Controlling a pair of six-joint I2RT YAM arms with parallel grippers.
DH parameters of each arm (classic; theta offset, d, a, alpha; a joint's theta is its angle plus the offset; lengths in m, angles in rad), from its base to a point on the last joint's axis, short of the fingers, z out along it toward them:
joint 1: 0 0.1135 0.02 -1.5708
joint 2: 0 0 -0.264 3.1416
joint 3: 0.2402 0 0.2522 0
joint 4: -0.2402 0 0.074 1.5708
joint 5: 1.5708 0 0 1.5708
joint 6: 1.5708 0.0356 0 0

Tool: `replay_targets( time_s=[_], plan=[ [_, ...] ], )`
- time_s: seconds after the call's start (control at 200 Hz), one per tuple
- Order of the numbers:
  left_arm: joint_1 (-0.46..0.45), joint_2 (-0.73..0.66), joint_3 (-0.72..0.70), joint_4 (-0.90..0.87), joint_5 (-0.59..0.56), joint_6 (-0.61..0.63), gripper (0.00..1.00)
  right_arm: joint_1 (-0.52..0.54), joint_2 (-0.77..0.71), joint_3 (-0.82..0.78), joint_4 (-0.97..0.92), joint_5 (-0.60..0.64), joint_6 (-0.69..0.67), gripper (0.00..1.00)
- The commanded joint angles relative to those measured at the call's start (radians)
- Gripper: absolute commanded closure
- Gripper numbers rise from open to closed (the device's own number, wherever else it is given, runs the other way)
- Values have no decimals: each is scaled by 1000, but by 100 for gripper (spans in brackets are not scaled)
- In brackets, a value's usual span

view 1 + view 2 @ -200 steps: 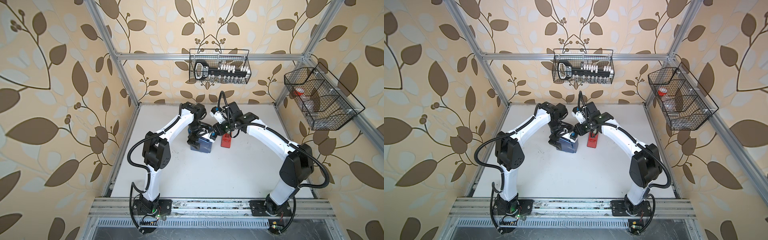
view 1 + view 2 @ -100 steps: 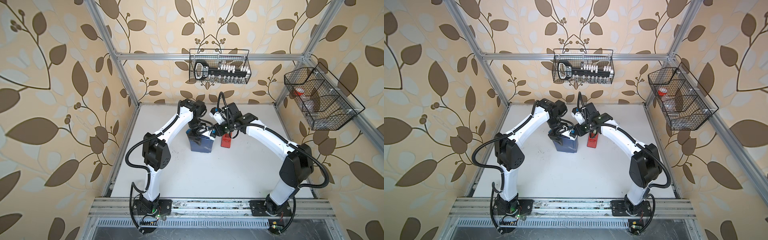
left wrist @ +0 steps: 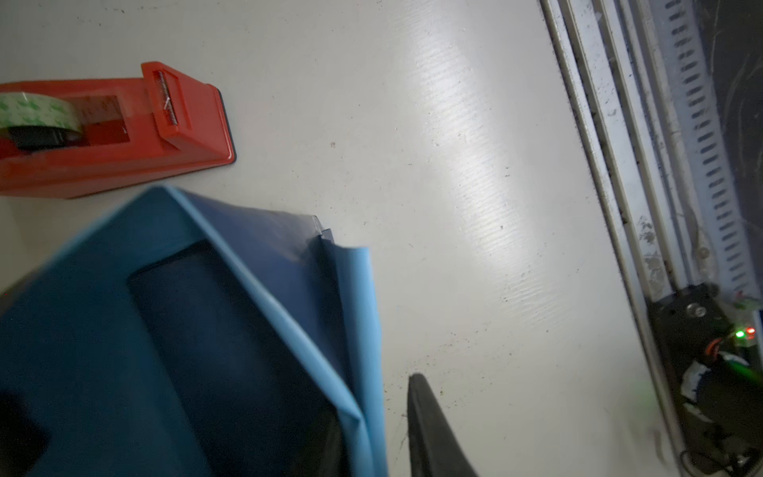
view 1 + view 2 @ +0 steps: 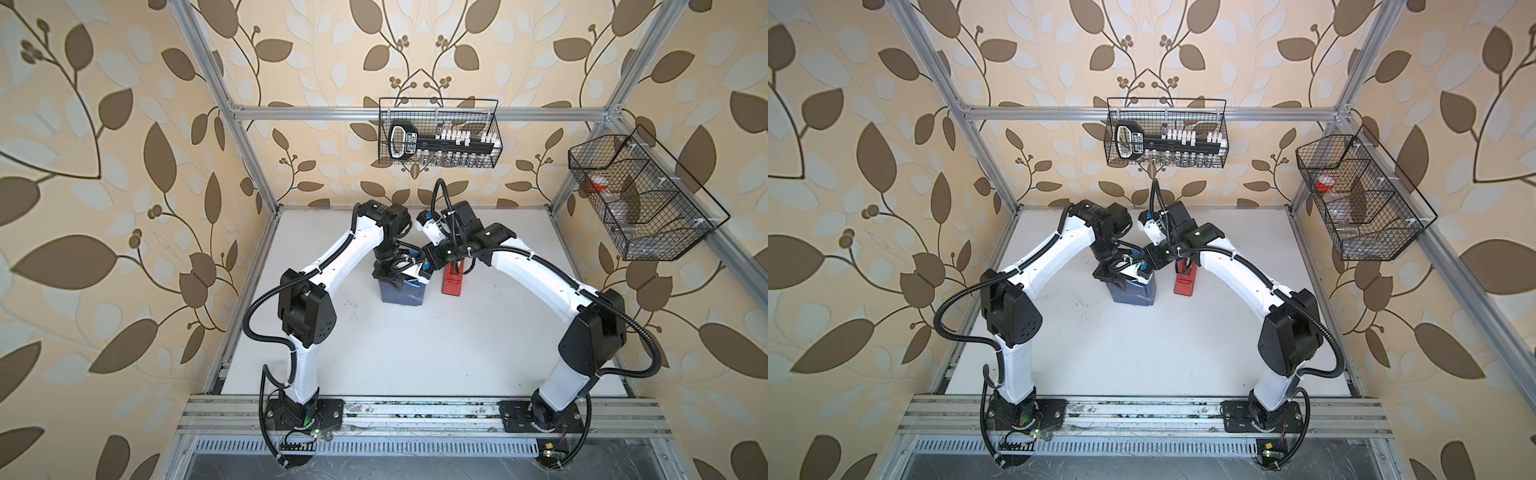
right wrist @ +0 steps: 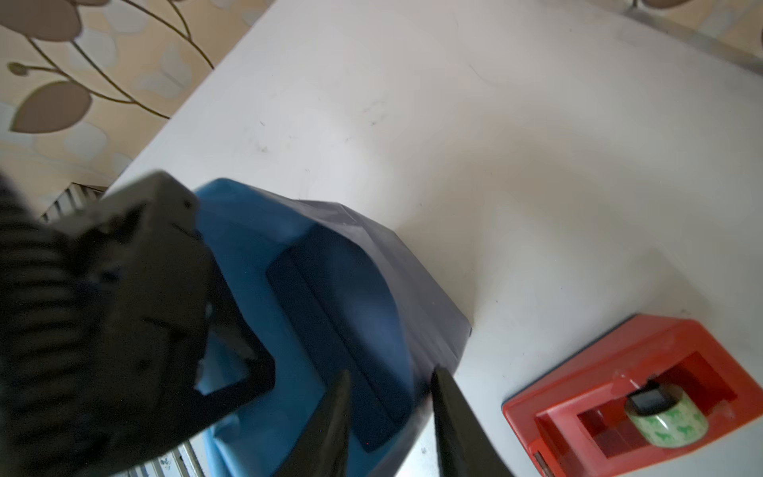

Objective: Wrap a gift box in wrapping paper
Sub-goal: Smooth out the wrapping paper on the gift box.

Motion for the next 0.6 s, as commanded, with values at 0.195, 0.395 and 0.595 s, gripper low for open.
replay_targets(
  time_s=[0.195,0.395,0.595],
  plan=[
    [-12,-87,-40,9,-15,11,100,-1,9,90,48,-176,42,69],
    [-12,-141,-105,87,-29,26,100,41,102,194,-96,-213,3,93],
    [-11,-170,-135,130,-27,23,100,46,179,225,-214,-149,-39,100]
  ],
)
